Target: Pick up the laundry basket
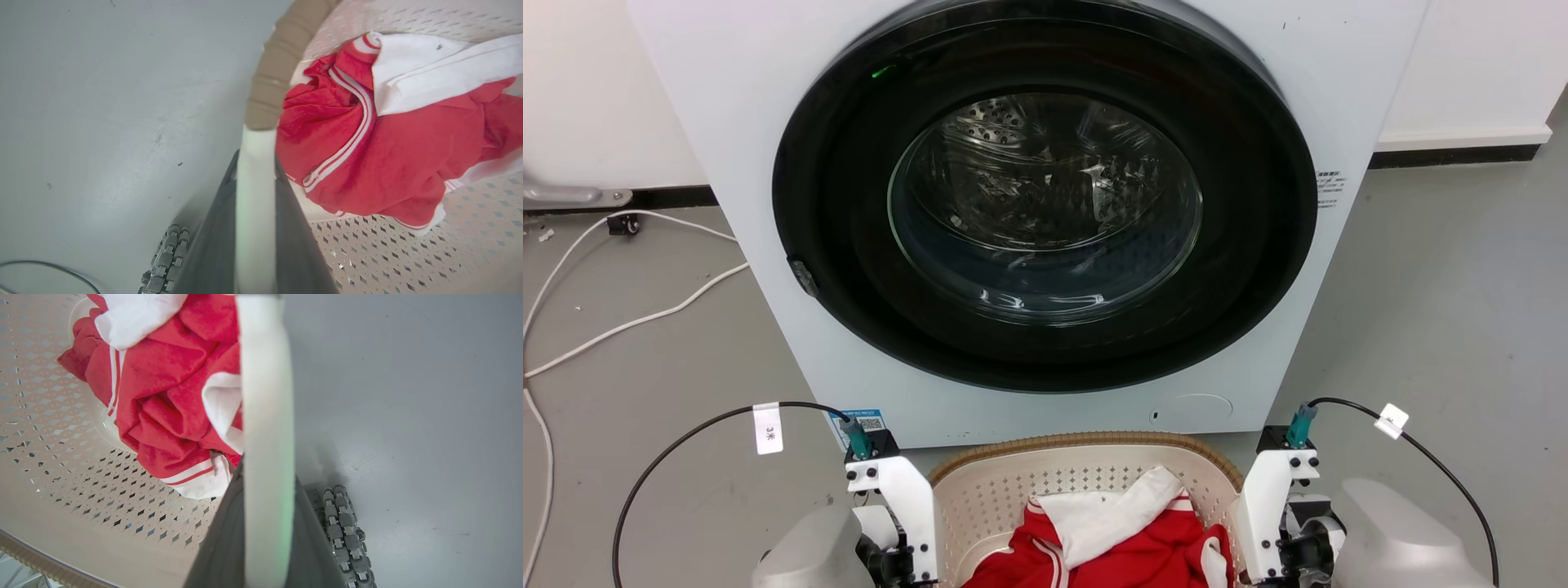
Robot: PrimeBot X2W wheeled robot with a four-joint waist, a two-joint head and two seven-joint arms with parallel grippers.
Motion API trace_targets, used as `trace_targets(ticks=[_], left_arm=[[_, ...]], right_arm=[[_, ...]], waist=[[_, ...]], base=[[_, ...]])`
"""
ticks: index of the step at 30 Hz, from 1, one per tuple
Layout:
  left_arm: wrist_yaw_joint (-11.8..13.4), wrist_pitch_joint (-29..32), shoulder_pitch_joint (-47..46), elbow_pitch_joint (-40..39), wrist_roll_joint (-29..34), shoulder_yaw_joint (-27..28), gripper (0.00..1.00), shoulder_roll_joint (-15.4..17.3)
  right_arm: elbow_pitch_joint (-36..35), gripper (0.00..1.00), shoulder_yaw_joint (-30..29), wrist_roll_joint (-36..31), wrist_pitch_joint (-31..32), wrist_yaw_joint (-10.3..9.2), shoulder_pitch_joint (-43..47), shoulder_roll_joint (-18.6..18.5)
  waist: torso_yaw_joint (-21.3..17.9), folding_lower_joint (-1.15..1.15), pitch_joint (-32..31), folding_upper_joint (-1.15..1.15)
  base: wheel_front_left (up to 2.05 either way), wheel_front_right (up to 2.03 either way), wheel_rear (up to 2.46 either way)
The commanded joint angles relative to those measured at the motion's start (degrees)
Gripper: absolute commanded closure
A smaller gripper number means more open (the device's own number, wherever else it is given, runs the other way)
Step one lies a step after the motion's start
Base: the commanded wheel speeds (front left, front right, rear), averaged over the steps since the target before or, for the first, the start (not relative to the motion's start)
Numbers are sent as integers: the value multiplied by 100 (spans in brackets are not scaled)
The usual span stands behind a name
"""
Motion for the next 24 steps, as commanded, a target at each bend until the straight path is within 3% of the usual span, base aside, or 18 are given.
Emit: trace_targets(ticks=[1, 24], left_arm=[[-25, -44, 70, -29, -27, -5, 100, -34], [-34, -40, 78, -30, -111, -80, 100, -29]], right_arm=[[-18, 100, 24, 50, -8, 18, 31, 29], [15, 100, 173, 219, -31, 18, -10, 36]], waist=[[0, -1, -5, 0], [6, -1, 3, 0]], base=[[0, 0, 0], [0, 0, 0]])
